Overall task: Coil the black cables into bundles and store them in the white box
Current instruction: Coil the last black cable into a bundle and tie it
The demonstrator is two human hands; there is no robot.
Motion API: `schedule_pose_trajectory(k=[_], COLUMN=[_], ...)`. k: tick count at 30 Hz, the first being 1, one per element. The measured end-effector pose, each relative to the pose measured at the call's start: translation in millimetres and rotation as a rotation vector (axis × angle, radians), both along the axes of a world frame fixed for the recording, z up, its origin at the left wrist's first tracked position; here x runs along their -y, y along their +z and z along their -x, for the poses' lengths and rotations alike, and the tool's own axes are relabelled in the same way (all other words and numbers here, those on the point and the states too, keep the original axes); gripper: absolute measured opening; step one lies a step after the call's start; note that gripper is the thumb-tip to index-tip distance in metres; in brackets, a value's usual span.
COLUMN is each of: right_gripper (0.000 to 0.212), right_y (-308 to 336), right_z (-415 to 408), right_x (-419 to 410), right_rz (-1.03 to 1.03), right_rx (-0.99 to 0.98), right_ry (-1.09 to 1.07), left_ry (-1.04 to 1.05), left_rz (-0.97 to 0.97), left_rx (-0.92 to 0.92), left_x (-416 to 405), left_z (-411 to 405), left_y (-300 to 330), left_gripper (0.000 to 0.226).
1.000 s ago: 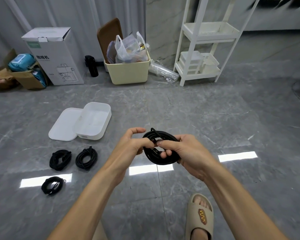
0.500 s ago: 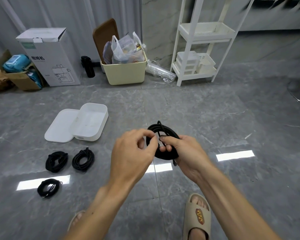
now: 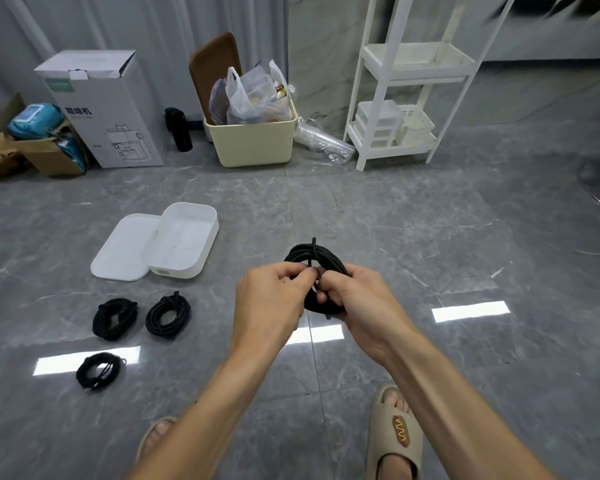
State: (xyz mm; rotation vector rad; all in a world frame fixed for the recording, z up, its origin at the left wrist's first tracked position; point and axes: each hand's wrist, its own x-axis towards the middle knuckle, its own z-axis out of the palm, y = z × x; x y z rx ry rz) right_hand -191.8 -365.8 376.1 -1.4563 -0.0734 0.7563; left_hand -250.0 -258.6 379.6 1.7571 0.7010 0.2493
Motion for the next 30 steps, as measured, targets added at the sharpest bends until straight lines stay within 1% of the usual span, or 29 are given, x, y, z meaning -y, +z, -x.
schedule_pose_trajectory(k=[2,4,5,7,9,11,13,15,18,20,24,27,30], right_gripper=[0.042,0.025,0.02,0.022,0.024,0.02,0.011,0.014,0.017,0.018,0.013,0.018,0.024], right_y=[0,1,1,3,7,9,9,9,8,6,1,-2,-6], right_z=[-1,-2,-3,-7,-10,-12,-14,-15,-15,-15,-17,-18,-18], right_x=[-1,-2,-1,2,6,8,9,9,7,6,7,6,4], right_rz=[0.018,0.058,0.075,0.07,0.029,-0.021,-0.058,-0.074,-0.105,-0.127,-0.086,-0.064,-0.037], right_rx=[-0.006,0.007,0.016,-0.001,-0.058,-0.139,-0.22,-0.268,-0.315,-0.327,-0.24,-0.19,-0.158], right_ry=[0.006,0.003,0.008,0.048,0.101,0.092,0.03,-0.011,-0.053,-0.093,-0.166,-0.189,-0.228], left_ry=[0.029,0.049,0.05,0.028,-0.014,-0.057,-0.086,-0.115,-0.147,-0.158,-0.163,-0.179,-0.179], left_rz=[0.084,0.177,0.223,0.283,0.282,0.283,0.327,0.369,0.413,0.497,0.687,0.727,0.727], left_rx=[0.018,0.004,-0.01,-0.051,-0.101,-0.13,-0.146,-0.163,-0.178,-0.167,-0.129,-0.108,-0.08], left_x=[2,3,2,-1,-6,-11,-14,-16,-20,-23,-26,-28,-26], left_z=[0,1,1,2,2,2,3,3,3,3,5,5,4], left_y=[2,3,4,4,6,9,11,13,16,16,16,16,15], left_gripper=[0.022,0.024,0.026,0.038,0.045,0.041,0.032,0.028,0.029,0.03,0.027,0.017,0.024])
